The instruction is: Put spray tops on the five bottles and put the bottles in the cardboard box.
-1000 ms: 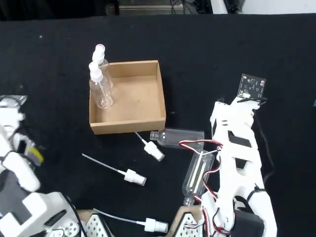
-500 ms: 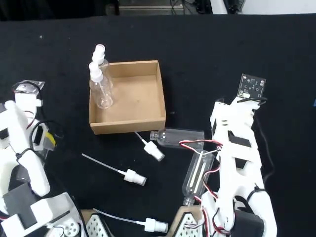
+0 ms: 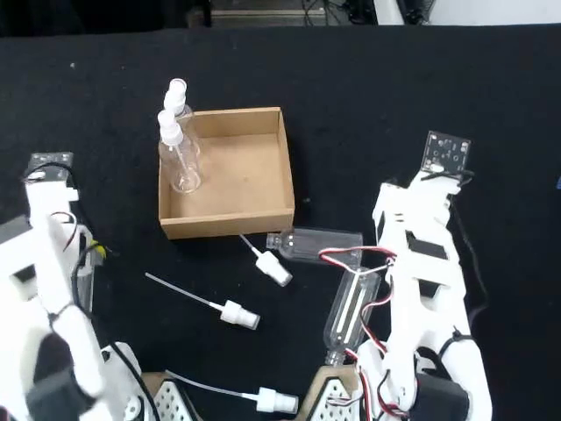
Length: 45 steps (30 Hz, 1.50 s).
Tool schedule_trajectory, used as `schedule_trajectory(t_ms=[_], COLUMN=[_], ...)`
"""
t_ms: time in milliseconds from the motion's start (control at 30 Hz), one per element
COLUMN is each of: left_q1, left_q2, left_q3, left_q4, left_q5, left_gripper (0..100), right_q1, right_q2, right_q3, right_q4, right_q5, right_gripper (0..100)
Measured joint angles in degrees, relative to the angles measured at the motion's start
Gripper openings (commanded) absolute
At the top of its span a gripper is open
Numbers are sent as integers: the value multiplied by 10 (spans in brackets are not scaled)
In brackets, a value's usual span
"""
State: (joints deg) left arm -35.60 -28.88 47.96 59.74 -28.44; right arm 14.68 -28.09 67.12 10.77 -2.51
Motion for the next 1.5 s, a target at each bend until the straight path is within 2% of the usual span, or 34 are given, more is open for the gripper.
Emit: schedule_trajectory(t_ms=[200, 333, 600, 733, 867, 1000, 1067, 1167, 1267, 1500], left_q1=[0, 1, 1, -25, -31, -43, -54, -55, -58, -61], left_q2=[-119, -149, -161, -161, -161, -161, -161, -161, -162, -170], left_q3=[42, 69, 176, 252, 305, 312, 312, 312, 315, 316], left_q4=[-85, -165, -368, -486, -583, -610, -615, -615, -615, -615], left_q5=[8, 8, 8, 8, 76, 189, 219, 228, 230, 231], left_gripper=[29, 30, 30, 30, 30, 30, 30, 30, 30, 30], right_q1=[0, 1, 1, -16, -63, -103, -127, -193, -275, -475], right_q2=[0, 0, 0, 0, -9, -82, -128, -184, -197, -166], right_q3=[-47, -104, -177, -192, -193, -193, -193, -185, -173, -169], right_q4=[77, 164, 285, 312, 341, 396, 420, 447, 477, 525], right_q5=[0, 0, 0, 1, 12, 47, 69, 116, 151, 186], right_gripper=[100, 102, 102, 102, 100, 102, 103, 107, 153, 172])
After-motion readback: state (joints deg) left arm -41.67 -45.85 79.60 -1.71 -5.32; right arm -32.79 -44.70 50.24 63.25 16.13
